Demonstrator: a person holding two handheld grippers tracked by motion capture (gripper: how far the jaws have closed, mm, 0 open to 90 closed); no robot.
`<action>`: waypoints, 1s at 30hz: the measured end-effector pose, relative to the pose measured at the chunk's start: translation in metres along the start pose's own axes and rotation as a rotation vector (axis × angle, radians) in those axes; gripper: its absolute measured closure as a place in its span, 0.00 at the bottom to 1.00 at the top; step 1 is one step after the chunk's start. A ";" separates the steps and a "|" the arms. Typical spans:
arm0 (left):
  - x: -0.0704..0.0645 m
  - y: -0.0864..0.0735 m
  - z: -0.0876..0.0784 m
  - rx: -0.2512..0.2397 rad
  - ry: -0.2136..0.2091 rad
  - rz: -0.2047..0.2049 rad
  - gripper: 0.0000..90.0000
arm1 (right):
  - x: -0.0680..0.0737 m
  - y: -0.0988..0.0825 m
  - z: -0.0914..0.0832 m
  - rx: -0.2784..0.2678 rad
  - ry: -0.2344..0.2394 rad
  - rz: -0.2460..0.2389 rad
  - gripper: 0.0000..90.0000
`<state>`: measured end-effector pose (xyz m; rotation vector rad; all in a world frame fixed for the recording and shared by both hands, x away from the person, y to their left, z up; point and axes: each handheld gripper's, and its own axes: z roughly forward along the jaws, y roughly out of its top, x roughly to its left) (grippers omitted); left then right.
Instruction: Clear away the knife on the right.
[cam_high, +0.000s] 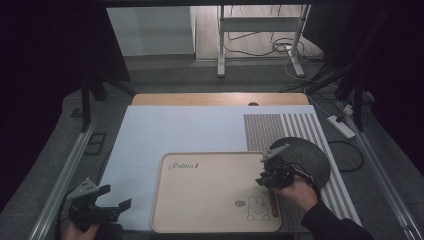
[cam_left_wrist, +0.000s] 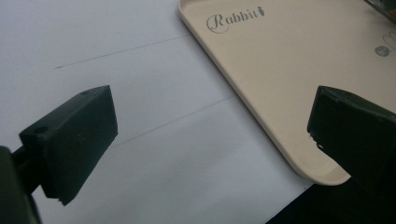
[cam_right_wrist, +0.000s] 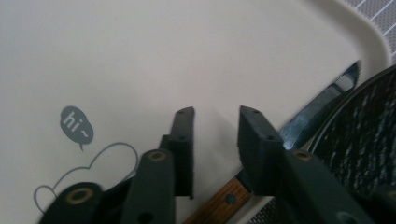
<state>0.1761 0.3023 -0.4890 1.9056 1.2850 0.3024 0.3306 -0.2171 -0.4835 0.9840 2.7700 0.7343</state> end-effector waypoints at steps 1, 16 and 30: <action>0.000 0.000 0.000 0.000 0.000 -0.001 0.02 | 0.000 0.000 -0.001 -0.011 -0.002 0.007 0.61; 0.001 0.000 0.000 0.000 -0.001 -0.005 0.02 | -0.005 -0.013 -0.016 -0.103 -0.062 0.019 0.04; 0.001 0.000 0.000 0.000 -0.001 -0.006 0.02 | -0.006 -0.026 -0.028 -0.138 -0.090 0.051 0.00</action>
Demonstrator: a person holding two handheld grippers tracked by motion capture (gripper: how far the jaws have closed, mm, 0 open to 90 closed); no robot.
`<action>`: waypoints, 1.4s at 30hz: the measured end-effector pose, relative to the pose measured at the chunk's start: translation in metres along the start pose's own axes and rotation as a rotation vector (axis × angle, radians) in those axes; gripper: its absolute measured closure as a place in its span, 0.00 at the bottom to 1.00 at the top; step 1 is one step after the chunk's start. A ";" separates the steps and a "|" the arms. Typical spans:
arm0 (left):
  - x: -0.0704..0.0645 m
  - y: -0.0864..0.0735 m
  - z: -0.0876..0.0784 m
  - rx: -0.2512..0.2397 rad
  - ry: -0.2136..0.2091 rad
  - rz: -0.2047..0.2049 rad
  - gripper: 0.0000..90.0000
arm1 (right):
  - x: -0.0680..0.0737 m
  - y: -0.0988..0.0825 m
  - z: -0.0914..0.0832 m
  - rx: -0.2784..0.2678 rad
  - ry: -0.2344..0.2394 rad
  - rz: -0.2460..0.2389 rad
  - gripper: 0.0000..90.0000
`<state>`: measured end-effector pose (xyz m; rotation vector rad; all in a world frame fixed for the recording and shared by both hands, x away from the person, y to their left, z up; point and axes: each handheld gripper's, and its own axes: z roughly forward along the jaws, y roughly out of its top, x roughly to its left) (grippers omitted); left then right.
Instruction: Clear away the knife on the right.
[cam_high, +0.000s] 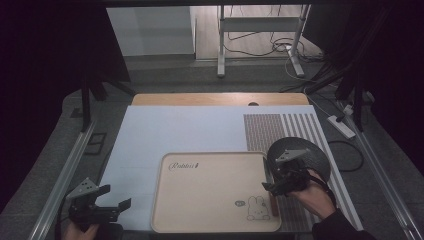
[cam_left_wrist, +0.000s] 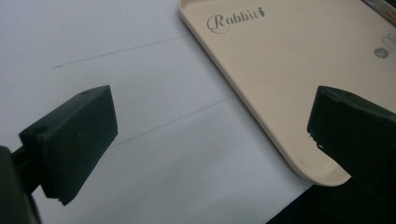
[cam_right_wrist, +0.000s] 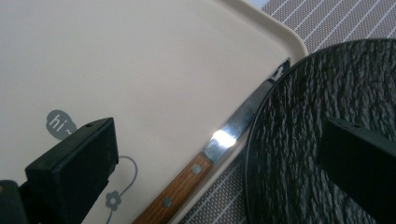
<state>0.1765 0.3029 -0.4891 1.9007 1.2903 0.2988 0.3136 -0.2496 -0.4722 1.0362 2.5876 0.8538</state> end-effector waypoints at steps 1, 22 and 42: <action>0.000 0.000 0.000 0.000 0.000 0.000 0.02 | 0.000 -0.001 -0.001 0.001 0.004 0.004 0.00; 0.000 0.000 0.000 -0.001 0.003 -0.001 0.02 | -0.005 -0.019 -0.018 -0.028 -0.041 0.063 0.00; 0.000 0.000 0.000 -0.005 0.002 -0.007 0.02 | -0.010 -0.043 -0.042 -0.079 -0.090 0.138 0.00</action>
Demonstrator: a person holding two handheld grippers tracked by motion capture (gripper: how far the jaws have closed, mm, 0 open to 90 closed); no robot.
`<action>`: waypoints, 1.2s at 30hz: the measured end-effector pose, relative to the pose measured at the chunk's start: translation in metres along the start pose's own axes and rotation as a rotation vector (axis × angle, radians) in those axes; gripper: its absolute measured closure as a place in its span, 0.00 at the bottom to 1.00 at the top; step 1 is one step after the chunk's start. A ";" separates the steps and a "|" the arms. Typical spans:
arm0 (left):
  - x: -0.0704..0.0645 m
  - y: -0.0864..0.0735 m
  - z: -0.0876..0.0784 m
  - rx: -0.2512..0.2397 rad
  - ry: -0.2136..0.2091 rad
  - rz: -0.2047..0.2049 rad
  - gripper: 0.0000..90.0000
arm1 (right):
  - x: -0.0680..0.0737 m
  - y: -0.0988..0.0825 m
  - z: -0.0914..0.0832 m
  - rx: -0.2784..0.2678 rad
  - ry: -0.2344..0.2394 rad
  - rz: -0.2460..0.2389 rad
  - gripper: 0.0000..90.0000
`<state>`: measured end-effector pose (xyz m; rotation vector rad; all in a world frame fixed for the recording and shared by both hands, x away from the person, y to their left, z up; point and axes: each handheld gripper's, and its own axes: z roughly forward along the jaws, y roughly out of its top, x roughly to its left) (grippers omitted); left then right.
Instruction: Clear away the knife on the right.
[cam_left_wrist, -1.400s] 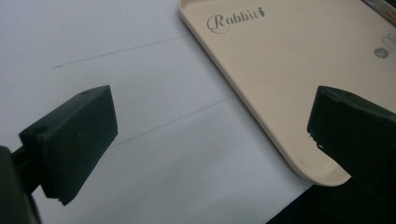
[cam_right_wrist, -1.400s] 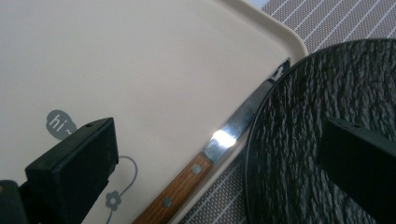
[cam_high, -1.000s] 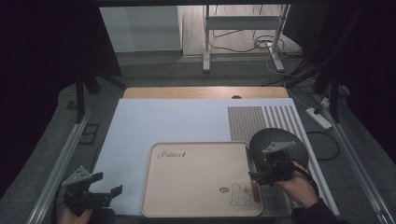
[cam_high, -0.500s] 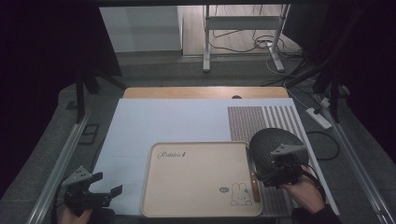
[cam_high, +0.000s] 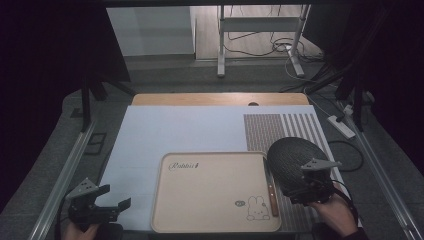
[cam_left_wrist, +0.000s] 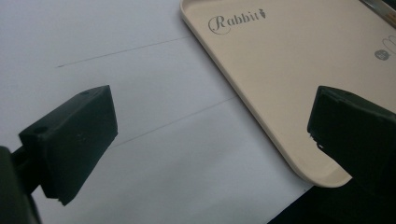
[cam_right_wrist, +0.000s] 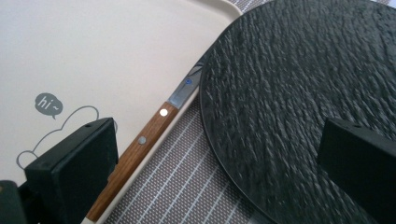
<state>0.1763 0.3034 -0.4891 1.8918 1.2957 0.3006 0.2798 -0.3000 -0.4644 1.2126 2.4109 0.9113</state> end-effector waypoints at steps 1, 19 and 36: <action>0.000 0.000 0.000 0.000 0.000 0.000 0.02 | -0.001 -0.001 -0.001 -0.002 -0.002 0.005 0.00; 0.001 0.000 0.000 -0.002 -0.002 -0.007 0.02 | -0.009 -0.019 -0.019 -0.046 -0.035 0.064 0.00; 0.002 -0.001 -0.001 -0.005 -0.003 -0.014 0.02 | -0.014 -0.033 -0.033 -0.068 -0.052 0.121 0.00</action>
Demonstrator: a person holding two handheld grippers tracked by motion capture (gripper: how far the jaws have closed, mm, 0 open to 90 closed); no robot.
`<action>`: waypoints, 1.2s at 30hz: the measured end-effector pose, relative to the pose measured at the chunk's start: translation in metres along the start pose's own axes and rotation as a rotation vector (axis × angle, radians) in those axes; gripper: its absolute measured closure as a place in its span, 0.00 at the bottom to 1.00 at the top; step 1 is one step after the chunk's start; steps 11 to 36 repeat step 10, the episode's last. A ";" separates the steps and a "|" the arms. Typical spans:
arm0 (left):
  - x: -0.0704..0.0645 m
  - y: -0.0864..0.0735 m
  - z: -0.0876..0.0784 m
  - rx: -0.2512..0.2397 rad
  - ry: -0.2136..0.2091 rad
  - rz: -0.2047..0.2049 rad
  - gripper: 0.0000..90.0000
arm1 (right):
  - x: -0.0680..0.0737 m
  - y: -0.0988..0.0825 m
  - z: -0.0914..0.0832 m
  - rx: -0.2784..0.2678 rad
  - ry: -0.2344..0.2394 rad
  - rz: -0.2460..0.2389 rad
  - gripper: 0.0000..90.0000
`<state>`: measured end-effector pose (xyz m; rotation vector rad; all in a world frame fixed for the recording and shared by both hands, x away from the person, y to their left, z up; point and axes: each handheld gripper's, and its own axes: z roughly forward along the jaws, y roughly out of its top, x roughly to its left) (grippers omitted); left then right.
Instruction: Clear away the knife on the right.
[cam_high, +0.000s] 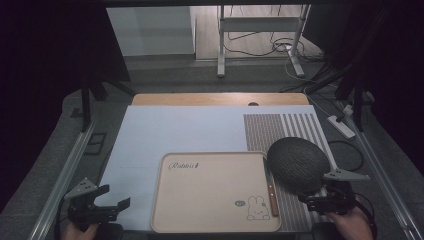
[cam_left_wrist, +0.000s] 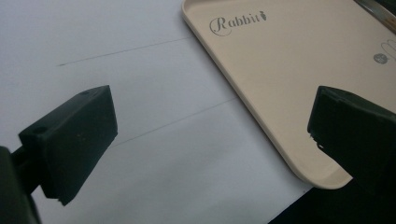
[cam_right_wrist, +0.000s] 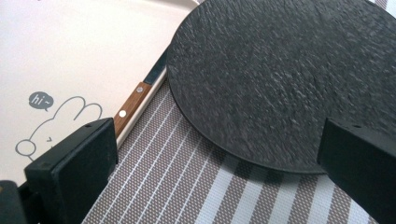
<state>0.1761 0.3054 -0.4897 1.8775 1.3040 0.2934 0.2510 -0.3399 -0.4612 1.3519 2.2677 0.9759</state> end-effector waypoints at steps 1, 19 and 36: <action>0.000 0.000 0.000 0.000 0.000 0.000 0.02 | 0.000 -0.001 -0.001 -0.001 -0.002 0.001 0.00; 0.000 0.000 0.000 -0.001 0.001 -0.002 0.02 | -0.002 -0.004 -0.004 0.014 -0.009 0.012 0.00; 0.000 0.000 0.000 -0.001 0.001 -0.002 0.02 | -0.002 -0.004 -0.004 0.014 -0.009 0.012 0.00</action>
